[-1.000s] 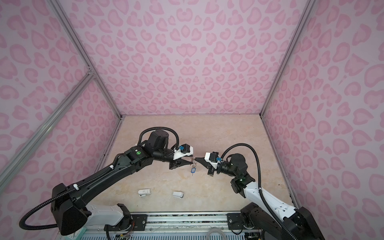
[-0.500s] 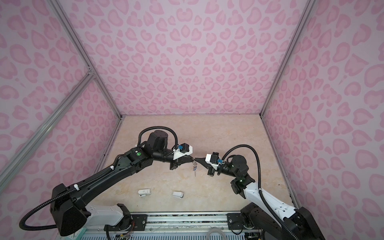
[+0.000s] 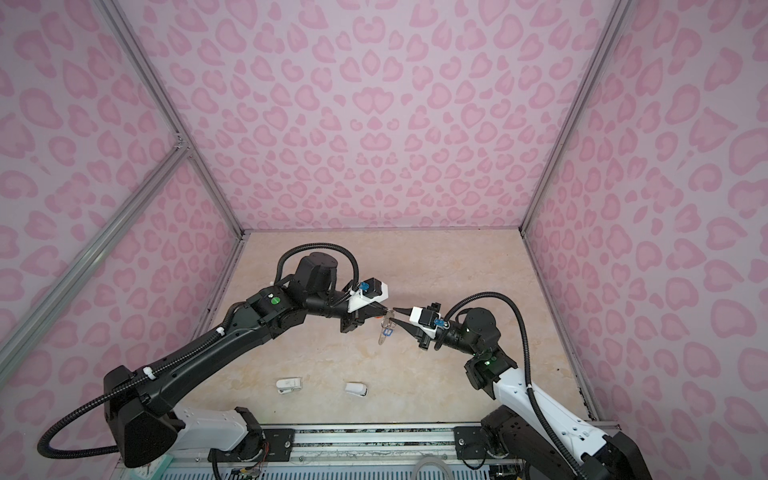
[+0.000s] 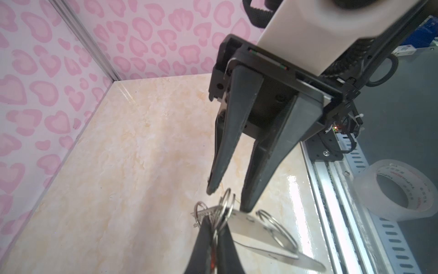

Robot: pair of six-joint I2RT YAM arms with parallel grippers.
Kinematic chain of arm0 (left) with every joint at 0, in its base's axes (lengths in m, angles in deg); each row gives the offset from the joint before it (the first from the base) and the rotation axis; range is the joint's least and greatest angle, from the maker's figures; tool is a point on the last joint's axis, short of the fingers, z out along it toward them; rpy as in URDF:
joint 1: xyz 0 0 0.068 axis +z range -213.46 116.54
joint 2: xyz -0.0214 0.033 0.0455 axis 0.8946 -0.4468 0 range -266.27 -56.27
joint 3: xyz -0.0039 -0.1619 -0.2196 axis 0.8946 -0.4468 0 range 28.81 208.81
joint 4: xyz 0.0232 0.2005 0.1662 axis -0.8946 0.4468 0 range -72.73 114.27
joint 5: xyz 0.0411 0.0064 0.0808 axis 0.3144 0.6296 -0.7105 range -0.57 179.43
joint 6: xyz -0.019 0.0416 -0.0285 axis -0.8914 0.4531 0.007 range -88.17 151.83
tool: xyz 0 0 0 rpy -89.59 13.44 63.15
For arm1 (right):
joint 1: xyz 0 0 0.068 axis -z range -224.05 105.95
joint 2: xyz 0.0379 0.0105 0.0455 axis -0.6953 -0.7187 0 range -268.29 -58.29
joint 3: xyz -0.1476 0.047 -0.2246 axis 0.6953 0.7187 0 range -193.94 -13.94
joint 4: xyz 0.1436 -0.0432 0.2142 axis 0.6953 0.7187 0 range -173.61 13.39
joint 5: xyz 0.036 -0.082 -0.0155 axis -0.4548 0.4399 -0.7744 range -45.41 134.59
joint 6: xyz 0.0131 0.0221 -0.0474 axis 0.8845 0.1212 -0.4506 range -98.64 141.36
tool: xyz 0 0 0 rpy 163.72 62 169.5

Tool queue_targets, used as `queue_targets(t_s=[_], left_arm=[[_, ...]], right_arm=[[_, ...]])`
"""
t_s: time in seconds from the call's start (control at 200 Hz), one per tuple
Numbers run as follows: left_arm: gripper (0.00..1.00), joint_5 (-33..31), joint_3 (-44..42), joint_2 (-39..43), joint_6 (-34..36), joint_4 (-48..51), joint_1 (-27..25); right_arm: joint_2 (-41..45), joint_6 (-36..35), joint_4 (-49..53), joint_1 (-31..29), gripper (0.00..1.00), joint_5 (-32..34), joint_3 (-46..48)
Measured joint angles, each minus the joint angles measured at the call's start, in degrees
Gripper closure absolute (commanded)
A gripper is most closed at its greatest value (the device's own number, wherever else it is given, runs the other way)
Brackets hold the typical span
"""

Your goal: Put the keys on the keyring

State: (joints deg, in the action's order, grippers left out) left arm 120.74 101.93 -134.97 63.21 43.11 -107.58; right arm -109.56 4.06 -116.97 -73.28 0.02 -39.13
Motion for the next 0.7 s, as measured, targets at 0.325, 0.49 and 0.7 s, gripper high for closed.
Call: queue_targets(t_s=[0.325,0.49,0.7], left_arm=[[0.97,-8.7,8.7,-4.5,3.2,11.8,-2.7],[0.97,-11.5,11.0,-6.3,4.3,14.9,-3.6],[0.97,-13.6,13.3,-7.8,4.7,17.0,-4.2]], right_arm=[[-0.2,-1.4,3.7,0.3,0.75,2.5,-1.4],[-1.0,-1.4,3.8,0.3,0.76,2.3,-1.6],[-1.9,-1.1,3.8,0.2,0.78,1.5,-1.7]])
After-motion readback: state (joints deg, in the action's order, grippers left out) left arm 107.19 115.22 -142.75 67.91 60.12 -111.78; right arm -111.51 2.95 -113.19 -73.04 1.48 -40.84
